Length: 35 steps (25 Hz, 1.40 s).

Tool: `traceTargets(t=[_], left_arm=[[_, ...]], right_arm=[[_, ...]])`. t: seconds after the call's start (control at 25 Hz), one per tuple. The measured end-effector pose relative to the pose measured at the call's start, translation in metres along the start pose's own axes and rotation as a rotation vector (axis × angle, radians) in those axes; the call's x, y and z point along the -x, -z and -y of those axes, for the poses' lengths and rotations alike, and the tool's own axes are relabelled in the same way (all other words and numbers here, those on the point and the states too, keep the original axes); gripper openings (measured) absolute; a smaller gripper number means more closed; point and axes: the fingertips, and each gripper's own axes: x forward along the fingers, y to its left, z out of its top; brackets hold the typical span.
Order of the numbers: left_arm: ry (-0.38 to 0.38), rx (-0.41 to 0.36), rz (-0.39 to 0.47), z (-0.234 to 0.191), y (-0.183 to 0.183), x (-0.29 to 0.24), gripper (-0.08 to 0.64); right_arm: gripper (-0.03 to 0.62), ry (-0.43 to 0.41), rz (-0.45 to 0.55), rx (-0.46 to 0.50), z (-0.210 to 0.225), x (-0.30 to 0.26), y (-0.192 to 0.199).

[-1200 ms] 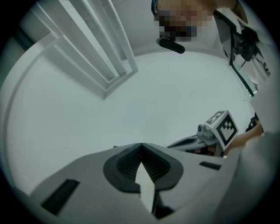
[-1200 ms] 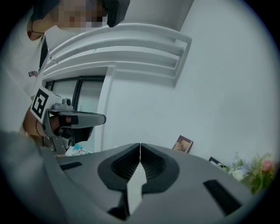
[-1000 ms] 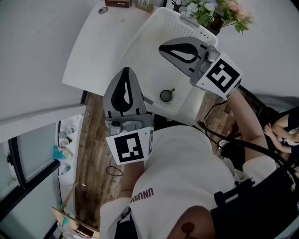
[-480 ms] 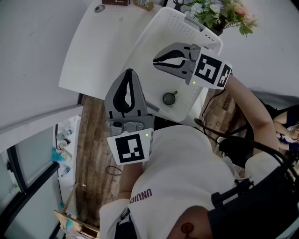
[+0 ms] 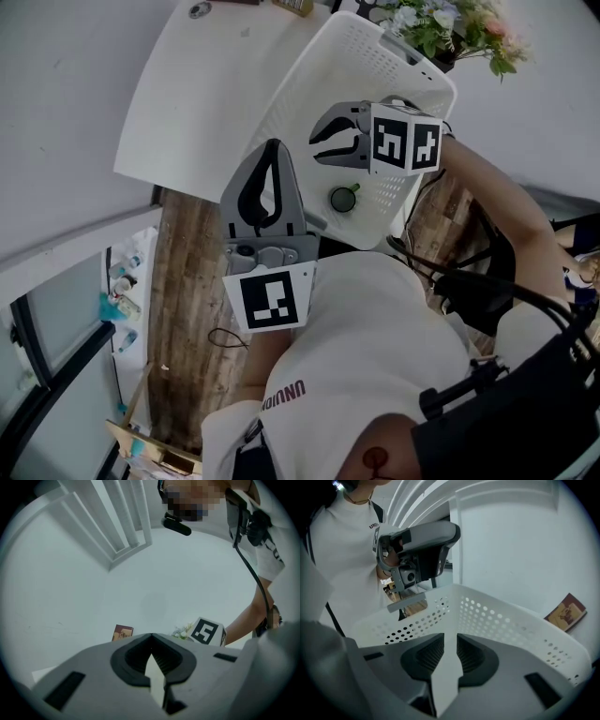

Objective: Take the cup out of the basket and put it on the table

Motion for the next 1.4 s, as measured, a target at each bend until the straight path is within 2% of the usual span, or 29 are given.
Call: traceTargets(t=[0.24, 0.44, 0.6, 1.16, 1.4], left_arm=[[-0.009, 0.009, -0.014, -0.004, 0.003, -0.002, 0.012], [-0.019, 0.014, -0.022, -0.007, 0.005, 0.000, 0.012], [-0.018, 0.015, -0.027, -0.009, 0.007, 0.001, 0.012], [-0.025, 0.008, -0.038, -0.018, 0.010, 0.002, 0.012], [-0.036, 0.012, -0.034, -0.022, 0.010, 0.003, 0.012]], right_arm=[[0.106, -0.131, -0.102, 0.060, -0.017, -0.019, 0.020], [0.118, -0.265, -0.164, 0.072, -0.039, -0.035, 0.036], [0.118, -0.339, -0.207, 0.091, -0.053, -0.045, 0.045], [0.129, -0.448, -0.316, 0.167, -0.078, -0.059, 0.070], [0.135, -0.494, -0.349, 0.163, -0.086, -0.066, 0.079]])
